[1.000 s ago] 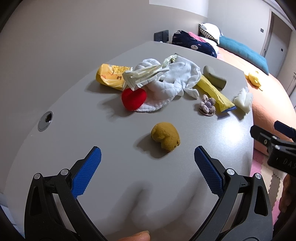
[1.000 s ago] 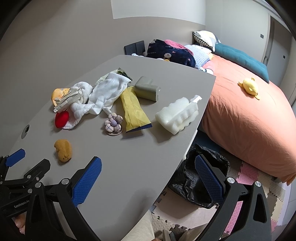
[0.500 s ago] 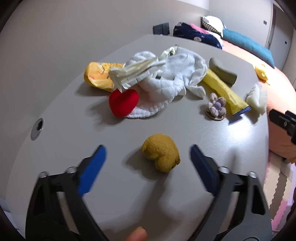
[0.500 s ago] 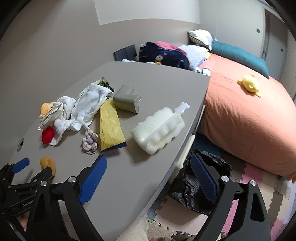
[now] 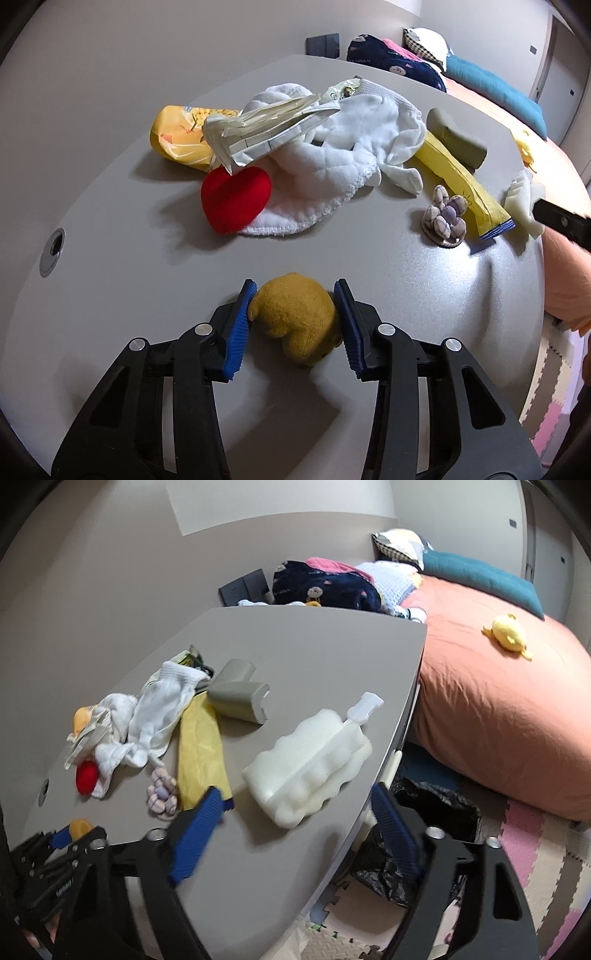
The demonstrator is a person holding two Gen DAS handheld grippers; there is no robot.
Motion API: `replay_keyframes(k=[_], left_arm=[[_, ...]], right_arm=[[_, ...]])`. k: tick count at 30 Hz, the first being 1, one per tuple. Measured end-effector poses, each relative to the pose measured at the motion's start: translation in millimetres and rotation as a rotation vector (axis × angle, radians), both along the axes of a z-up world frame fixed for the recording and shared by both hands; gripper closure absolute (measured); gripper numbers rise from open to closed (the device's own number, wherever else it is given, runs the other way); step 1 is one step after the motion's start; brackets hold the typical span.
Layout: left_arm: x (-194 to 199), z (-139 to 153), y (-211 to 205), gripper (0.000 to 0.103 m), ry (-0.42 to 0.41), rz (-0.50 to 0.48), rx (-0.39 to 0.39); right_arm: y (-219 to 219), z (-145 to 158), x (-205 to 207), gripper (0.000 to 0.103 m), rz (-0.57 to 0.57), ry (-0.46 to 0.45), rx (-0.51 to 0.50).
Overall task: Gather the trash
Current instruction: 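Grasp the brown sponge with the left tool while the right tool grasps the white foam bottle, then carry the sponge and foam bottle with both tools over the black trash bin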
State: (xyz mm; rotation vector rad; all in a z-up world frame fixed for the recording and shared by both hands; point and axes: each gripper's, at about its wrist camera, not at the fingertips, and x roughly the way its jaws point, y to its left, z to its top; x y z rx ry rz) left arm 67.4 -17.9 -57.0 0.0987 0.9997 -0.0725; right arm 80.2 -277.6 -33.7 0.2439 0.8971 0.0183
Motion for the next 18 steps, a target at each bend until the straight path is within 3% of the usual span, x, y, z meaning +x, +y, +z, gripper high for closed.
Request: replay_keyframes(k=[11,14,18], left_arm=[[4.1,8.9,-7.1,0.060,-0.034,-0.020,0.013],[6.5,9.1,-8.5,0.060,-0.035,-0.021,0.018],[5.9,9.9,-7.5,0.060,-0.032,-0.008,0.015]], right_arm=[[-1.7,-12.4,29.1,0.030,-0.054,0.034,-0.007],[1.5,-14.4,34.0,0.038,-0.039,0.043,-0.009],[0.3,-16.4,37.7,0.062,-0.004,0.048,0.045]])
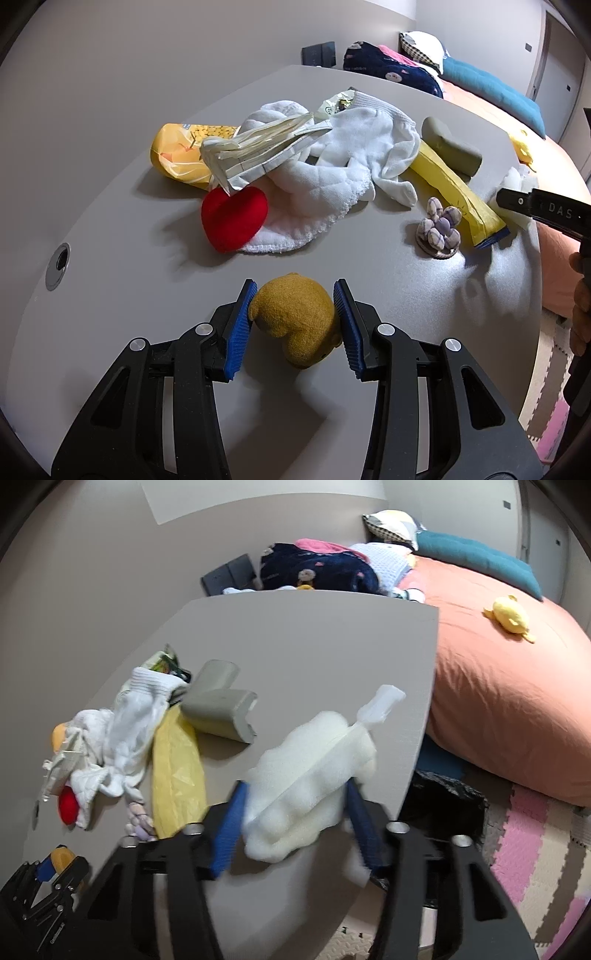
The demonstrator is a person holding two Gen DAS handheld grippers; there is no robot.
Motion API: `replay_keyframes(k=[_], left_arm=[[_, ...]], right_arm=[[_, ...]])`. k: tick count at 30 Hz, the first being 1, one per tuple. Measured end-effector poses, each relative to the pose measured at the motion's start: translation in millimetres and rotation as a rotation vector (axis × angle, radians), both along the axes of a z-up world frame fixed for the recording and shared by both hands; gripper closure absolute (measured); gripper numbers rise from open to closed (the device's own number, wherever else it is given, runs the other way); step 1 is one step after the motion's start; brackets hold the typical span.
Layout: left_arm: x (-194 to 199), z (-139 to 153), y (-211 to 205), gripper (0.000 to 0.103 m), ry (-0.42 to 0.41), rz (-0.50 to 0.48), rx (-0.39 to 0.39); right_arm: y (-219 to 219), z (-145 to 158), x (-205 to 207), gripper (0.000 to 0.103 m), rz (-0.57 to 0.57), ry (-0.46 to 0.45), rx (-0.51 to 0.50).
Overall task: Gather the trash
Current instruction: 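Carry the sponge and foam bottle with both tools over the black trash bin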
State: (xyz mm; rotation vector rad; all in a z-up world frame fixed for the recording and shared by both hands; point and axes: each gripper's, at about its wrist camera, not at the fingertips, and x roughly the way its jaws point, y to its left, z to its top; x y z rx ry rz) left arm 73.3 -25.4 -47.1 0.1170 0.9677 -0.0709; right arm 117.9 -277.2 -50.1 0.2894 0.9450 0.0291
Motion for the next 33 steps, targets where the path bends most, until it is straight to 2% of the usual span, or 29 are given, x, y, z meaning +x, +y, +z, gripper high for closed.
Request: replay_keyframes(k=[4,15,24,33], left_arm=[[-4.9,4.5,-1.2,0.060,-0.009,0.001,-0.007],[-16.8,33.5,-27.0,0.060,-0.064,-0.033,-0.014],[-21.0,54.7,-81.5,0.060,-0.096,-0.108,-0.048],[-24.3,62.9,-141.9,0.060,-0.095,-0.209,-0.063]], right_arm=[[-6.0,4.1,-3.2,0.069,0.007,-0.011,0.039],[-41.6,41.4,-27.6,0.069,-0.053,-0.088,0.014],[-91.9,64.6,-57.6,0.068,-0.109,-0.126,-0.015],[-141.2,72.4,-85.2,0.067,-0.184,-0.134,-0.034]])
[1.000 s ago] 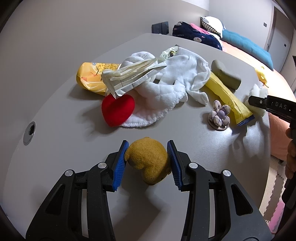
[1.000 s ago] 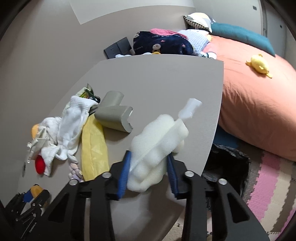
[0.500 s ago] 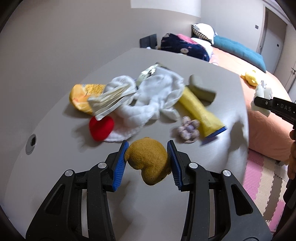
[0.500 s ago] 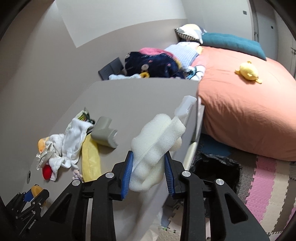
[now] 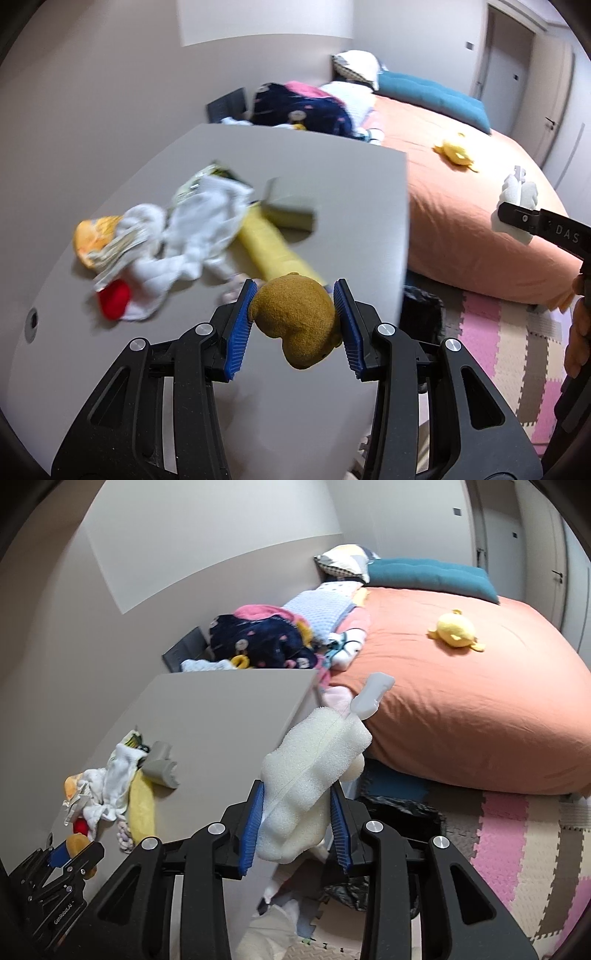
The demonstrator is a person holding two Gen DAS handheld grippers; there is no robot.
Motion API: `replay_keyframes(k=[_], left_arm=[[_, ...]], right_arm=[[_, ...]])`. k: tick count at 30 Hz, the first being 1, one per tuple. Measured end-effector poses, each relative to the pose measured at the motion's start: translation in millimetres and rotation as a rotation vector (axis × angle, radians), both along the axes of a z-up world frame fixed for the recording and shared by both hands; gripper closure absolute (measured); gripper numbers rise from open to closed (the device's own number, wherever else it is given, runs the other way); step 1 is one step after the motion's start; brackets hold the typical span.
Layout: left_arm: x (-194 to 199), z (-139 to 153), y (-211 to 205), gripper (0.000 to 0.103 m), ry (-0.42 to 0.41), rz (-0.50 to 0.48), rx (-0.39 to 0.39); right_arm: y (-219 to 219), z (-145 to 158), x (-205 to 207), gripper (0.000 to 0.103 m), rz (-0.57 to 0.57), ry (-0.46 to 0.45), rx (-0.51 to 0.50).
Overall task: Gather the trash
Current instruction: 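Carry the sponge and foam bottle with both tools over the black trash bin, then open both tools to drop the sponge and foam bottle into the bin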
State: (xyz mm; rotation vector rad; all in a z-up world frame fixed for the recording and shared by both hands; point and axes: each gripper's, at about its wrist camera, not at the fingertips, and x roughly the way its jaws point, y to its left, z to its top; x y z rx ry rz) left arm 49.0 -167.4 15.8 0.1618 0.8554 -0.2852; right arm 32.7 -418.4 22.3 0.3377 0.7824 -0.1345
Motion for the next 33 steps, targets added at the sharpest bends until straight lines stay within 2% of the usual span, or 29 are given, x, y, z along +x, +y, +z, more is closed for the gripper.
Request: replay_keyframes(k=[16,24,29,31,32,33], left_arm=[[-7.1,-14.4,-121.7,0.060,0.062,-0.221,-0.007],[-15.9,-29.9,-167.9,0.060,0.119,-0.313,0.033],[-18.6,-43.7,-182.0,0.060,0.169,-0.344,0.035],[-18.4,-49.8,-187.8,0.060,0.188,-0.348,0.040],[-17.8,-53.0,-190.0,0.059,0.200,-0.350,0.045],[-18.2,-56.5,-193.7,0.054,0.217,-0.360,0.054]], right_arm=[[-94.0,-4.6,-41.2,0.065,-0.160,0.050,-0.063],[-122.4,-6.2,-33.6,0.063,-0.179,0.094,-0.098],[-137.1,-10.0,-25.0,0.063,-0.177,0.129,-0.102],[-141.6,-12.4,-19.7,0.061,-0.173,0.149,-0.106],[-143.8,-13.1,-17.7,0.055,-0.175,0.157,-0.107],[-145.6,-13.7,-14.3,0.042,-0.177,0.164,-0.106]])
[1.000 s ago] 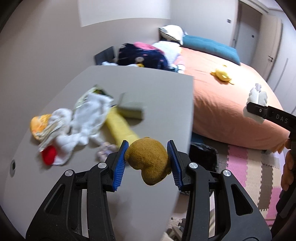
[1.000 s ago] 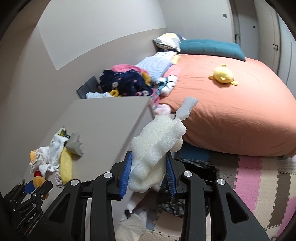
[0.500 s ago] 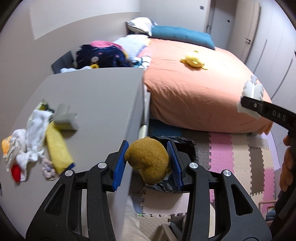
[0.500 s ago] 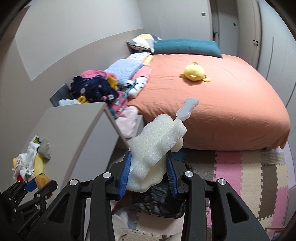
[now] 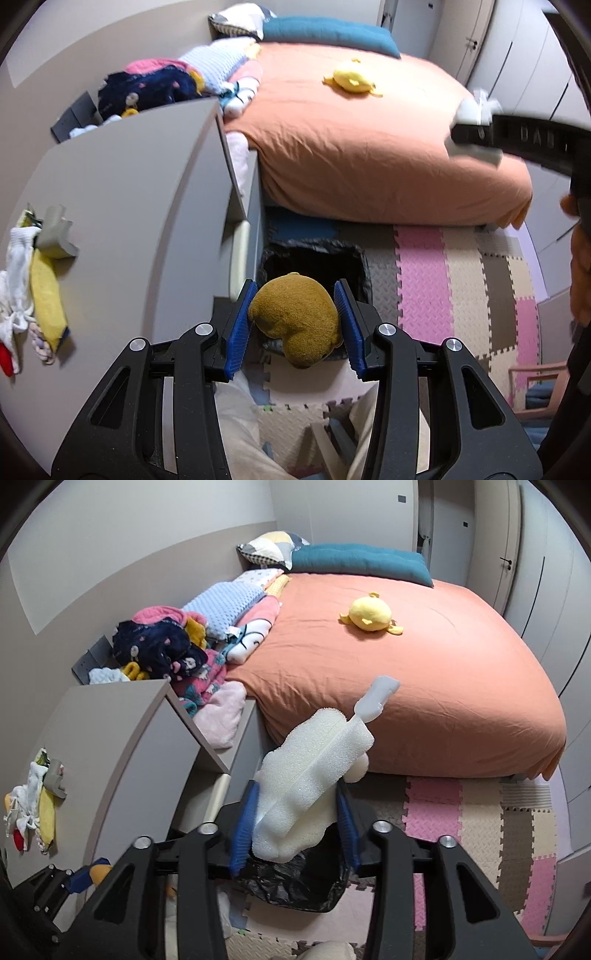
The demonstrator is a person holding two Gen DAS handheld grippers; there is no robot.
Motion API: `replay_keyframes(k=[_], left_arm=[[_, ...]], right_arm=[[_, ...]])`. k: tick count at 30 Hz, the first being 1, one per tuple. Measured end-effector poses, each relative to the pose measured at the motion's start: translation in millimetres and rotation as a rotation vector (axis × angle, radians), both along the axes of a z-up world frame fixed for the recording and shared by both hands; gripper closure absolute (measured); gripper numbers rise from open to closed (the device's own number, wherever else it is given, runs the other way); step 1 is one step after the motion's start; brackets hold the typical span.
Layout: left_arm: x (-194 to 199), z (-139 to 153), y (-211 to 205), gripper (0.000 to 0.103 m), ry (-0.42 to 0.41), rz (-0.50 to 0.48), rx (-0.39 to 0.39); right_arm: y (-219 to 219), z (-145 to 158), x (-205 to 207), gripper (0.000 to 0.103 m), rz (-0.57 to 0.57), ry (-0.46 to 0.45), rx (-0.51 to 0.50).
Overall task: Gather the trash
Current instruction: 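Open both tools to drop the sponge and foam bottle into the bin, then move both open tools back over the table items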
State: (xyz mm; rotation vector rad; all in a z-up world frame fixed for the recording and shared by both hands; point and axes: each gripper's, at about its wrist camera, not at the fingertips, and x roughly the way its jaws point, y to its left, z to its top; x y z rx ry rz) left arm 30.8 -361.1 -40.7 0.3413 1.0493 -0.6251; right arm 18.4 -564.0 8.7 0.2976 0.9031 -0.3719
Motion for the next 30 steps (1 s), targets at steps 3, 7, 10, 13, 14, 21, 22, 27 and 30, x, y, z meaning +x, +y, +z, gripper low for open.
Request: replay_keyframes(k=[3,7,10,13,14,21,22,27,30], left_arm=[[1.2,-8.5,-6.5,0.008,0.007,0.002,0.047],[11.0,-11.5,-0.3,0.008,0.034,0.066,0.035],[19.1,-13.7,6.6,0.008,0.063,0.103,0.029],[22.2,-11.9,11.1,0.008,0.056,0.116,0.023],[22.3,-10.8,12.3,0.008,0.057,0.118,0.020],[20.3,-3.7,17.2,0.008,0.039,0.115,0.011],[19.9,-2.3,19.1,0.008,0.037,0.118,0.008],[19.2,5.7,34.5,0.008,0.028,0.152,-0.014],[19.6,9.6,47.6,0.008,0.018,0.178,-0.023]], right_arm=[[-10.5,1.6,12.2,0.036,-0.036,0.023,-0.040],[-21.5,5.0,18.7,0.036,-0.070,0.029,-0.063],[-25.5,7.0,20.4,0.034,-0.075,0.025,-0.065],[-24.9,7.2,19.8,0.034,-0.074,0.024,-0.058],[-23.4,7.5,20.0,0.034,-0.072,0.025,-0.058],[-13.0,9.2,21.7,0.034,-0.054,0.027,-0.068],[-10.5,10.2,22.0,0.034,-0.049,0.027,-0.069],[3.2,14.4,21.6,0.034,-0.022,0.022,-0.071],[14.8,15.9,22.7,0.028,-0.005,0.015,-0.076]])
